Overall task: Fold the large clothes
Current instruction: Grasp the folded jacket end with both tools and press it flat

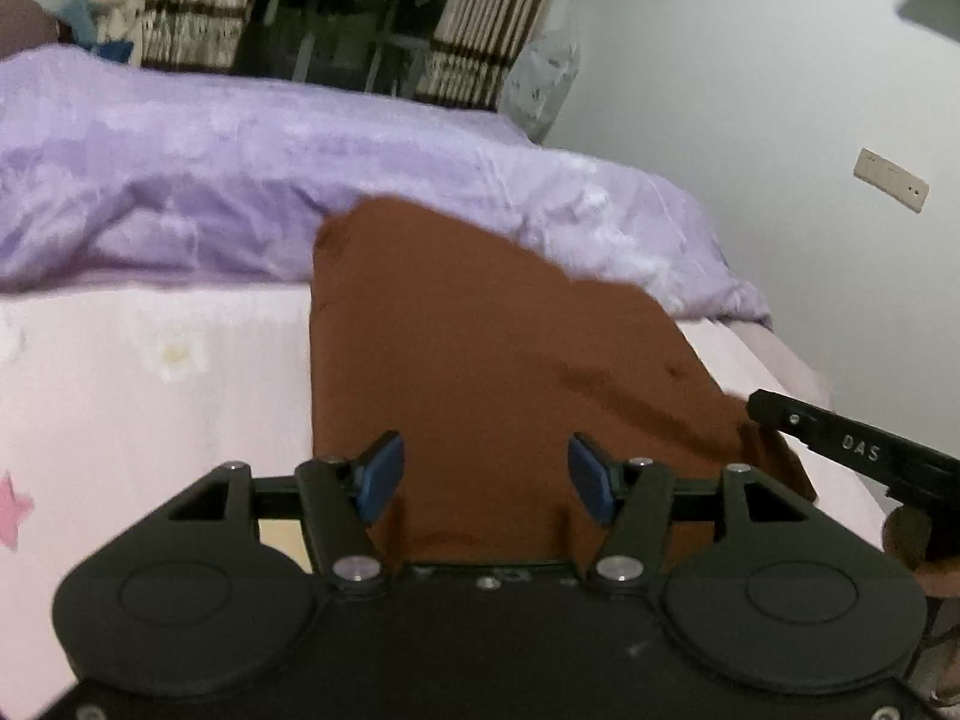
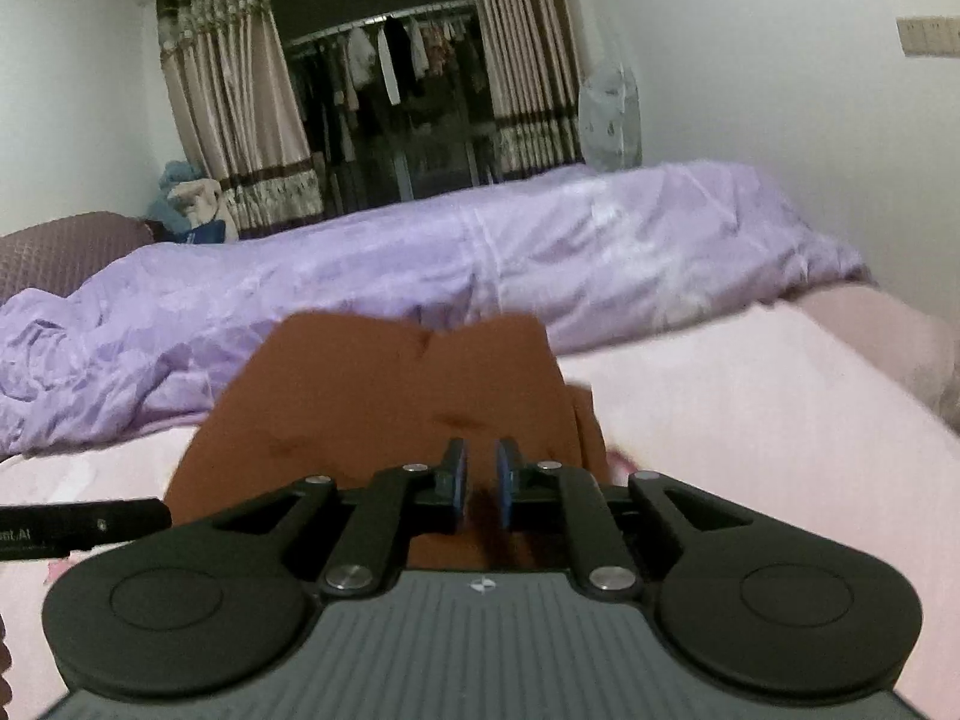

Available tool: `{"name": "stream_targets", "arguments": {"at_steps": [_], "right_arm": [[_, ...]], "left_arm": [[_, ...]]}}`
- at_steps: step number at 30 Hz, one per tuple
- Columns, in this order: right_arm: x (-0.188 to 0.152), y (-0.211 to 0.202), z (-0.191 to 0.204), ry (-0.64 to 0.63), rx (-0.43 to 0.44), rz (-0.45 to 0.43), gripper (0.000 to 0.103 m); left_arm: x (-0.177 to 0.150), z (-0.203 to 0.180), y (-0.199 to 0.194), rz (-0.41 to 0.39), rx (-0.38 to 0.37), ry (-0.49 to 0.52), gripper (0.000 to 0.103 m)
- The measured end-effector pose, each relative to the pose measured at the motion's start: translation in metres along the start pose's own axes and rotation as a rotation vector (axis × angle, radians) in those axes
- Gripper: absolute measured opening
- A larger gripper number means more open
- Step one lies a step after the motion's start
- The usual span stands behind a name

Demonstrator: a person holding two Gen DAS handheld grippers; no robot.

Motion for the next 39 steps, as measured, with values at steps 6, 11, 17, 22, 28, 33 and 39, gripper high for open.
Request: {"name": "stream_targets", "arguments": {"at_steps": [6,11,17,22,28,33,39], "right_arm": [[0.021,0.017,0.009,-0.021,-0.011,0.009,0.015],[0.019,0.038,0.009,-0.037,-0.039,0.059,0.015],[0.012,0.056,0.000,-0.018,-0.038,0.093,0.015],[0.006,0.067,-0.004,-0.001,-0.034,0.118,0.015],[0.006,0.065,-0.005,0.002,-0.033,0.118,0.015],[0.006,0.025,-0.004,-0.006,0.008,0.030,0.024],[-0.013,-0.007,-0.011,-0.044,0.061,0.014,0.025]], "left_arm": [[0.030,-0.005,0.023,0.021,0.060,0.042,0.061],[0.030,-0.003,0.046,0.067,0.064,0.038,0.061],[0.024,0.001,0.058,0.058,0.099,0.043,0.071],[0.021,0.011,0.067,0.067,0.090,0.026,0.079],[0.023,0.014,0.063,0.056,0.080,0.037,0.079],[0.017,0.007,0.026,-0.008,0.043,0.047,0.075],[-0.015,-0.006,-0.002,-0.037,0.013,0.105,0.076]]}}
Point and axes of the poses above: each gripper's, at about its wrist camera, not at the fingertips, and y roughly the way its jaws point, z to its left, x to its top, the point moved 1 cm from there along y, roughly the way its jaws point, and after that the axes turned 14 degrees about z, right-handed, at the moved point
